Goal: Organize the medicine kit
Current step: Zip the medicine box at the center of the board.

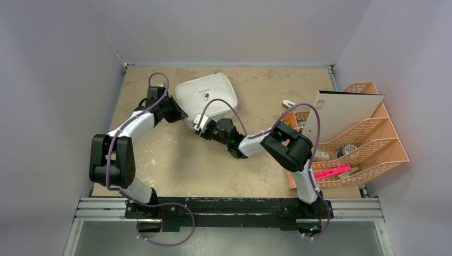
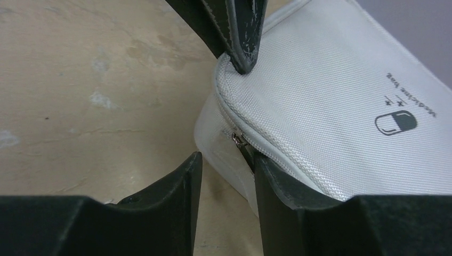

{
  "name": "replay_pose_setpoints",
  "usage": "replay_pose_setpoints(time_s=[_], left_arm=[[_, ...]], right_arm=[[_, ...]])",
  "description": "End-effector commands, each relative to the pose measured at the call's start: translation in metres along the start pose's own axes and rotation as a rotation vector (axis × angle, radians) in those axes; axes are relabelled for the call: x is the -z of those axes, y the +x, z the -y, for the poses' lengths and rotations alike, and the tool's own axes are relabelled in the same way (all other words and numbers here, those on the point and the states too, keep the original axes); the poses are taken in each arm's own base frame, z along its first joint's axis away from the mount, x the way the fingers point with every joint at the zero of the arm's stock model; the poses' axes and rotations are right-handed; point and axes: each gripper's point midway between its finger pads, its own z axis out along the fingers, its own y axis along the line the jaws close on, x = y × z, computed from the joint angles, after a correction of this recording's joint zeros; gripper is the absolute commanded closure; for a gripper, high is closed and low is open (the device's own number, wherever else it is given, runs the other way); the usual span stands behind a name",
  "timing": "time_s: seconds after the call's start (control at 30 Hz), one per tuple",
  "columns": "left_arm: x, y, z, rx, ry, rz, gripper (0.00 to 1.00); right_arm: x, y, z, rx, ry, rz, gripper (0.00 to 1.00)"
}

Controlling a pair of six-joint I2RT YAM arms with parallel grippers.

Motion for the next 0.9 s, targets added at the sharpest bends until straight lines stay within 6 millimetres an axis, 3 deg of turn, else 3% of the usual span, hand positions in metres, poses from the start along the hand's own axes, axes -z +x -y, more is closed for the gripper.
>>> replay_pose_setpoints(time_s=[0.0, 0.17, 0.27, 0.37, 0.4, 0.5, 0.63, 0.7, 0.87], left_arm=[[0.012, 0.04, 0.024, 0.019, 0.108, -0.151, 1.0], [0.01, 0.045, 0.023, 0.022, 0.112, -0.167, 1.0], [0.01, 0.046, 0.024, 0.021, 0.114, -0.168, 1.0], [0.01, 0.046, 0.028, 0.016, 0.123, -0.165, 1.0], [0.011, 0.046, 0.028, 0.016, 0.123, -0.165, 1.0], [0.012, 0.046, 0.029, 0.013, 0.12, -0.162, 1.0], [0.014, 0.044, 0.023, -0.019, 0.083, -0.153, 1.0], [0.015, 0.04, 0.021, -0.035, 0.067, -0.14, 1.0], [0.018, 0.035, 0.017, -0.077, 0.03, -0.124, 1.0]], right_arm=[[-0.011, -0.066, 0.038, 0.146, 0.253, 0.196, 0.59], [-0.019, -0.066, 0.043, 0.151, 0.309, 0.177, 0.64], [-0.02, -0.066, 0.05, 0.139, 0.362, 0.183, 0.75], [-0.02, -0.07, 0.051, 0.098, 0.371, 0.199, 0.98], [-0.02, -0.072, 0.052, 0.088, 0.376, 0.202, 1.0], [-0.015, -0.075, 0.057, 0.04, 0.405, 0.206, 1.0], [0.007, -0.079, 0.073, -0.034, 0.487, 0.195, 1.0], [0.017, -0.071, 0.088, -0.094, 0.518, 0.144, 1.0], [0.036, -0.037, 0.103, -0.221, 0.528, 0.028, 1.0]])
